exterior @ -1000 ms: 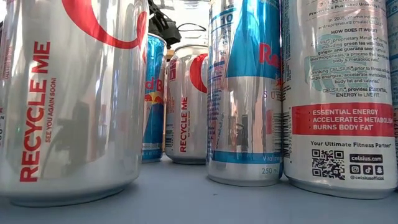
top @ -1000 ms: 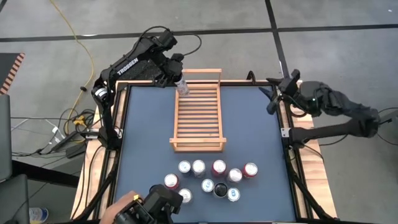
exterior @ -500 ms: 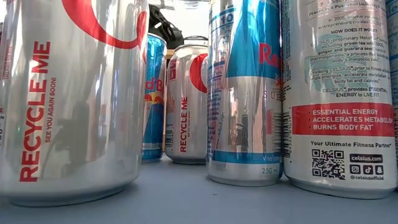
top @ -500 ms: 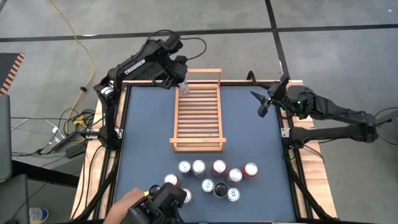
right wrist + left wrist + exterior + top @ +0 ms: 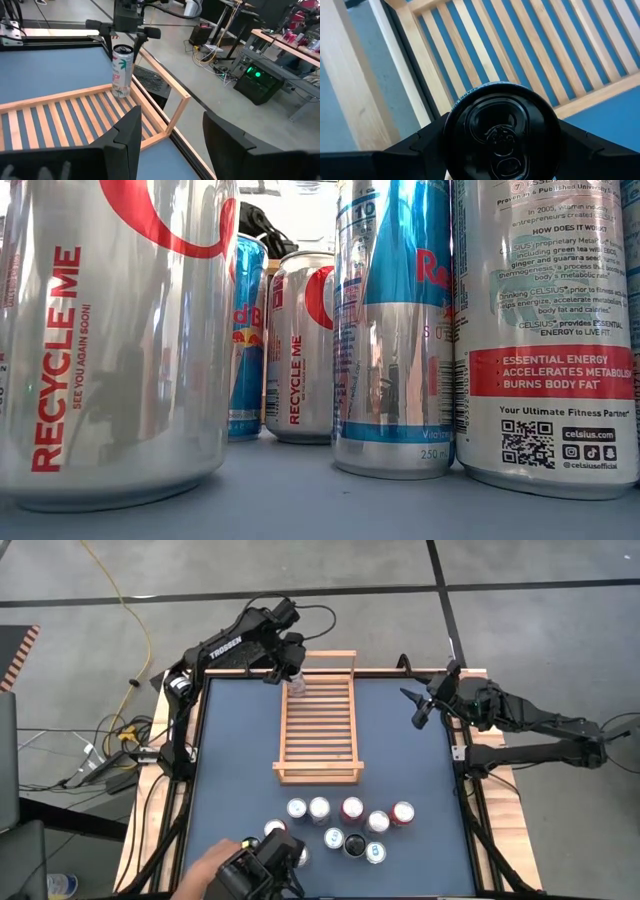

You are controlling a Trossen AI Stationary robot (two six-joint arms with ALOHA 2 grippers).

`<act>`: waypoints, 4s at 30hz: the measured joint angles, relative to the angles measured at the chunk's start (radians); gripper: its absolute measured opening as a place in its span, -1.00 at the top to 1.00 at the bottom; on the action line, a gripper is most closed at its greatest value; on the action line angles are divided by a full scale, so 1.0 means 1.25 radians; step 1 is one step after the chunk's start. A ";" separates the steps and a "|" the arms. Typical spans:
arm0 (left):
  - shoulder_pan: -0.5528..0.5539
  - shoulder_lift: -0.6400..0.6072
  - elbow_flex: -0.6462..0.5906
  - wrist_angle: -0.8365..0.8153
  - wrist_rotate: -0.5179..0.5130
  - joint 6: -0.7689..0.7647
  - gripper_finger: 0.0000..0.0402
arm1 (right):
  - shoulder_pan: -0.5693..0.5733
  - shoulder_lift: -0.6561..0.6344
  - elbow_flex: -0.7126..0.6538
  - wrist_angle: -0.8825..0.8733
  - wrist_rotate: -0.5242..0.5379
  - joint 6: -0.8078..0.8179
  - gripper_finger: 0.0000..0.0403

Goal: Place canned beverage on shelf
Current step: Put the right white soda can on the shelf, then put the right white soda can on the shelf aligned with the other white soda can

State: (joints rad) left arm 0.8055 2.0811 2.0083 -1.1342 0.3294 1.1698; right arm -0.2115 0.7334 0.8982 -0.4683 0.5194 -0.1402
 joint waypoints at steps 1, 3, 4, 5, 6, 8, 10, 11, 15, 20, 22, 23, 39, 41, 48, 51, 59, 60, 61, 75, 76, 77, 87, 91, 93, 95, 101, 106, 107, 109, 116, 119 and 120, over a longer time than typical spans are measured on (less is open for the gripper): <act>0.001 0.000 0.000 0.006 0.002 -0.004 -0.25 | 0.000 0.000 0.000 0.000 0.000 0.000 0.06; 0.001 0.002 0.000 0.006 0.000 -0.007 -0.25 | 0.000 0.000 0.000 0.000 0.000 0.000 0.06; -0.001 0.006 0.002 0.005 -0.005 -0.007 -0.25 | 0.000 0.000 0.000 0.000 0.000 0.000 0.06; -0.001 0.009 0.002 0.003 -0.011 -0.009 -0.25 | 0.000 0.000 0.000 0.000 0.000 0.000 0.06; -0.001 0.013 0.001 0.001 -0.023 -0.011 -0.25 | 0.000 0.000 0.000 0.000 0.000 0.000 0.06; 0.000 0.020 0.000 0.000 -0.036 -0.018 -0.25 | 0.000 0.000 0.000 0.000 0.000 0.000 0.06; 0.005 0.020 0.001 0.000 -0.033 -0.024 -0.25 | 0.000 0.000 0.000 0.000 0.000 0.000 0.06; 0.006 0.022 0.001 -0.001 -0.029 -0.024 -0.25 | 0.000 0.000 0.000 0.000 0.000 0.000 0.06; 0.007 0.025 0.001 -0.003 -0.019 -0.028 -0.25 | 0.000 0.000 0.000 0.000 0.000 0.000 0.06; 0.007 0.025 0.001 -0.005 -0.027 -0.034 -0.27 | 0.000 0.000 0.000 -0.001 0.000 0.000 0.06; 0.007 0.025 0.001 -0.005 -0.028 -0.038 -0.30 | 0.000 0.000 0.000 -0.001 0.000 0.000 0.06; 0.007 0.025 0.001 -0.005 -0.027 -0.041 -0.33 | 0.000 0.000 0.000 -0.001 0.000 0.000 0.06; 0.003 0.025 0.001 0.031 -0.068 -0.113 -0.43 | 0.000 0.000 0.000 -0.002 0.002 0.002 -0.02; 0.003 0.025 0.001 0.032 -0.073 -0.118 -0.44 | 0.000 0.000 0.000 -0.003 0.002 0.008 -0.08; -0.007 0.025 0.001 0.035 -0.096 -0.134 -0.44 | 0.000 0.000 0.000 -0.023 0.004 0.009 -0.26; -0.013 0.025 0.001 0.035 -0.106 -0.139 -0.44 | 0.000 0.005 0.000 -0.027 0.004 0.009 -0.26; -0.035 0.025 0.009 0.030 -0.148 -0.145 -0.44 | 0.000 0.019 0.000 -0.043 0.004 0.006 -0.27; -0.037 0.025 0.009 0.030 -0.150 -0.146 -0.44 | 0.000 0.021 0.000 -0.041 0.004 0.005 -0.27; -0.038 0.025 0.009 0.029 -0.152 -0.146 -0.44 | 0.000 0.023 0.001 -0.040 0.004 0.006 -0.27; -0.049 -0.027 0.010 -0.060 -0.112 -0.147 -0.38 | 0.000 0.027 0.001 -0.044 0.004 -0.002 -0.27; -0.048 -0.031 0.010 -0.059 -0.099 -0.147 -0.37 | 0.000 0.027 0.001 -0.044 0.004 -0.002 -0.27; -0.048 -0.037 0.010 -0.059 -0.093 -0.148 -0.35 | 0.000 0.027 0.001 -0.044 0.004 -0.002 -0.27; -0.048 -0.054 0.010 -0.032 -0.184 -0.164 -0.33 | 0.000 0.027 0.001 -0.043 0.004 0.001 -0.27; -0.046 -0.069 0.010 -0.033 -0.215 -0.164 -0.33 | 0.000 0.034 0.001 -0.038 0.003 0.007 -0.27; -0.046 -0.090 0.010 -0.033 -0.224 -0.169 -0.33 | 0.000 0.042 0.000 -0.038 0.002 0.007 -0.27; -0.046 -0.122 0.010 -0.034 -0.225 -0.181 -0.33 | 0.000 0.055 0.000 -0.037 0.001 0.007 -0.27; -0.075 -0.262 0.010 -0.040 -0.178 -0.290 -0.33 | 0.001 0.091 0.000 -0.017 -0.038 0.009 -0.27; -0.159 -0.389 0.010 -0.108 -0.067 -0.424 -0.33 | 0.011 0.109 0.000 0.002 -0.065 0.009 -0.27; -0.189 -0.411 0.010 -0.124 -0.058 -0.443 -0.33 | 0.015 0.110 0.000 0.000 -0.065 0.009 -0.27; -0.259 -0.448 0.010 -0.146 -0.060 -0.480 -0.33 | 0.025 0.110 0.000 -0.003 -0.065 0.009 -0.27; -0.573 -0.501 0.010 -0.192 -0.143 -0.664 -0.33 | 0.072 0.110 0.000 -0.012 -0.065 0.051 -0.27; -0.709 -0.501 -0.005 -0.217 -0.254 -0.788 -0.33 | 0.092 0.110 0.000 -0.032 -0.065 0.071 -0.27; -0.750 -0.501 -0.018 -0.215 -0.290 -0.829 -0.33 | 0.100 0.110 0.000 -0.034 -0.065 0.076 -0.27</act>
State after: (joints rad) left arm -0.1324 1.4544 1.9855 -1.4035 -0.0327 0.1331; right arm -0.0870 0.8707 0.8982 -0.5102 0.4377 -0.0455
